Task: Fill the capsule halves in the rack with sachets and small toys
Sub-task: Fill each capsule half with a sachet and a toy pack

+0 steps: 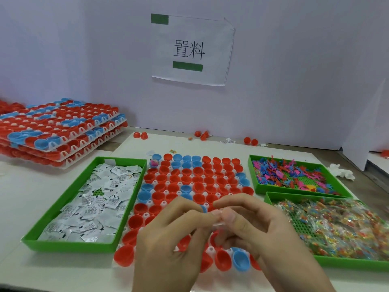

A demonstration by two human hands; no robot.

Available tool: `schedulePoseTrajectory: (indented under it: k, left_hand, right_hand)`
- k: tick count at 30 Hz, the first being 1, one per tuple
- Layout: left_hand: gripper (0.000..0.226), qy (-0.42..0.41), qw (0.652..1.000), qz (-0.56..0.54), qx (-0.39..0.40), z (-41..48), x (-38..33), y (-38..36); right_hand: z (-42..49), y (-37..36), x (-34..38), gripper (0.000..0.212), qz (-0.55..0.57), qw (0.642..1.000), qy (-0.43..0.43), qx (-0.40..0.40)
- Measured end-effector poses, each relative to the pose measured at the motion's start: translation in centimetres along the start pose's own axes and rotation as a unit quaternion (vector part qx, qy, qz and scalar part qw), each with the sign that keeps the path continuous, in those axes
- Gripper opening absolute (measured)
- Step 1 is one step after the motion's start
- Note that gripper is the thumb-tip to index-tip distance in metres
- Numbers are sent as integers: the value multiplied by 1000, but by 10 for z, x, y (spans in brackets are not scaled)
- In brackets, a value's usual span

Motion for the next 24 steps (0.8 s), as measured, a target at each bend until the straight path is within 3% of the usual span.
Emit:
schedulePoseTrajectory:
  k: [5,8,11,13,16,18,24]
  left_hand:
    - [7,6,1000,11,-14,1,12,17]
    - [7,45,998,40,13,8,36,38]
    - [22,134,988,78,11,16,81,61]
    - [32,219,967,125,23,18,122,75]
    - [24,345,903,214,142,11,178,86]
    - [20,378,872,228,211,2,196,86]
    - [9,368,874,231,217,0,203,87]
  right_hand:
    - [24,-13,1,20,1,998,-13,67]
    - [56,-27,13,12,-126,988,16,84]
    - [107,-26,30,15,-291,950,112,31]
    - [148,-21,35,12,-376,915,148,-8]
    - [203,-17,23,13,-468,870,153,-30]
    - [228,-20,8,11,-497,856,141,-15]
    - [262,-36,-21,10,-526,839,140,20]
Point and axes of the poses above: each hand's wrist, its own z-axis towards the middle knuckle, its own y-axis out of the back of the hand, x = y × z, the point moved 4 cm from there along z, towards the middle knuckle, and after that the axes turned 1 degree about -y, right-handed, at the moved point
